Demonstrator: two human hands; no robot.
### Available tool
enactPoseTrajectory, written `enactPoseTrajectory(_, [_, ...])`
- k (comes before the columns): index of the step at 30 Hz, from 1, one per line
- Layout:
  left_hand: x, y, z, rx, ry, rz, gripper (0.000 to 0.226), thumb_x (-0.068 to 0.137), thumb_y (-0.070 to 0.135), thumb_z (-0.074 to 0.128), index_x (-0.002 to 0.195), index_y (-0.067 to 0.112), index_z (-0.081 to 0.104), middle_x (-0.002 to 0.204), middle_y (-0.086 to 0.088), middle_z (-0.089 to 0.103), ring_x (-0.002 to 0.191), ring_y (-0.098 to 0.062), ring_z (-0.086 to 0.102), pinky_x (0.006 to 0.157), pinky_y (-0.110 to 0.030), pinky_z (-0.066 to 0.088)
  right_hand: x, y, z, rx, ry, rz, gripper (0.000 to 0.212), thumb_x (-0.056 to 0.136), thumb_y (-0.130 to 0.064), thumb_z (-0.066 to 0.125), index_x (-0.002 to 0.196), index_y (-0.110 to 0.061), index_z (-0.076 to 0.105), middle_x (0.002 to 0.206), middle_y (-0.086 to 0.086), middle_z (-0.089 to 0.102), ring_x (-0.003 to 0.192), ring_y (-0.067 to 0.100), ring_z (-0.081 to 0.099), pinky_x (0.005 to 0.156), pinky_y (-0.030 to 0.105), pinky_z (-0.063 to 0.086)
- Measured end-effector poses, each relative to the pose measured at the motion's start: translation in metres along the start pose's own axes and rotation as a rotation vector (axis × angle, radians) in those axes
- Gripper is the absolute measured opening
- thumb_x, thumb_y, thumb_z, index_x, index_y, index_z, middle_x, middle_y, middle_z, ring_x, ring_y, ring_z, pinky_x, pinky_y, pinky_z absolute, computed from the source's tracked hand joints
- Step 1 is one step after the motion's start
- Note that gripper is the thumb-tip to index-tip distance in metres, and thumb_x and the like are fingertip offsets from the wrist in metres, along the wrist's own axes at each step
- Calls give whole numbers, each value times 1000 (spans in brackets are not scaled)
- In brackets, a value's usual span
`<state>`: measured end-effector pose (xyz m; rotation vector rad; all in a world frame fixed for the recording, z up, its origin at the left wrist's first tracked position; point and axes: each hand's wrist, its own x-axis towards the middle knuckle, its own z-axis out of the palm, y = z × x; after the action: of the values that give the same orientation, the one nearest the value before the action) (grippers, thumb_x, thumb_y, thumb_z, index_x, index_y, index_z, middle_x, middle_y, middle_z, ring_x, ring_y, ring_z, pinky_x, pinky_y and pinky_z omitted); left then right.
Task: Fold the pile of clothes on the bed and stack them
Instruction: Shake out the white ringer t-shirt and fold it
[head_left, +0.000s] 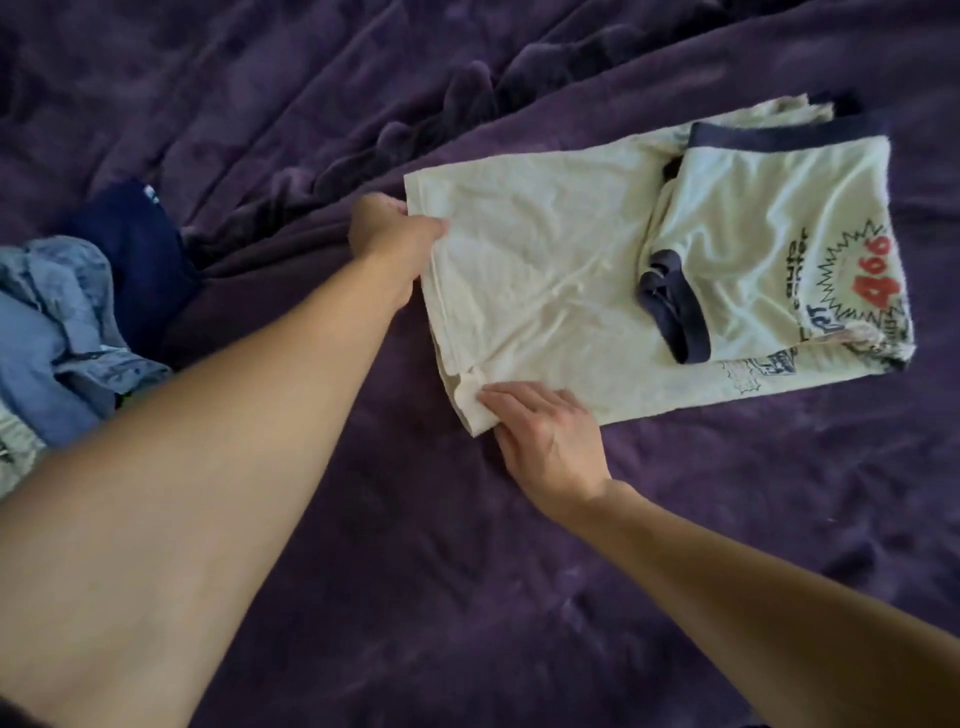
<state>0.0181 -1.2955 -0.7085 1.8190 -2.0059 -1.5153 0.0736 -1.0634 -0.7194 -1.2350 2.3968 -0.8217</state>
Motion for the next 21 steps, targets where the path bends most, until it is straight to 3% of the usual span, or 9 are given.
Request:
enactPoseTrajectory(3, [-19,33,1,7,50,156,36,73,6,72,98,20,51,91,8,59,94,-18,64,75,-27,52,-13,-4,-35,96,33,28,26,79,-4,68,104,-10,73,105,0,73,92,23,70,68,32,53])
enactPoseTrajectory(6, [-39,83,12,105,-42,404,53,73,1,67,118,22,50,105,0,60,99,-22,61,87,-33,52,-22,1,-80,189,79,164,16,84,-8,63,98,-15,69,89,-9,68,72,15,62,59,25,43])
enactPoseTrajectory(8, [-52,120,31,181,-119,550,48,73,2,64,117,21,54,101,-5,64,89,-24,62,81,-34,52,-24,15,-113,252,169,268,7,86,-16,59,81,-21,59,68,-16,51,58,8,43,55,24,33])
enactPoseTrajectory(10, [-70,153,61,213,-182,644,35,74,1,62,105,18,61,83,-2,63,78,-25,61,72,-36,52,-28,38,-146,282,266,384,26,85,-21,58,66,-29,41,54,-14,40,52,9,33,50,24,27])
enactPoseTrajectory(12, [-86,177,99,222,-205,639,23,77,1,62,91,18,68,74,4,59,71,-18,59,65,-30,52,-32,70,-171,314,332,523,35,84,-24,56,60,-27,32,52,-8,40,50,11,30,46,23,24])
enactPoseTrajectory(14, [-99,189,141,148,-272,517,19,82,-1,62,86,15,70,90,-5,67,72,-20,65,63,-30,57,-37,110,-187,316,364,706,34,85,-21,59,60,-16,36,51,-5,40,52,12,31,49,31,30])
enactPoseTrajectory(17, [-116,190,194,-36,-535,304,28,89,3,59,117,9,63,106,-11,63,76,-18,64,64,-28,55,-50,166,-203,315,181,947,13,87,-26,59,82,-14,56,67,-5,62,70,21,54,57,34,39])
enactPoseTrajectory(19, [-118,179,215,-20,-620,249,46,94,13,56,139,17,46,120,-6,58,97,-17,59,82,-30,51,-62,189,-210,188,-23,1008,38,89,-37,58,124,-25,51,100,-8,69,97,23,58,70,35,45])
enactPoseTrajectory(21, [-111,159,220,230,-459,352,48,95,21,51,143,24,41,139,-4,48,122,-20,50,103,-36,42,-70,201,-213,-51,-39,861,57,88,-40,60,140,-28,38,124,-7,59,115,23,50,77,37,46])
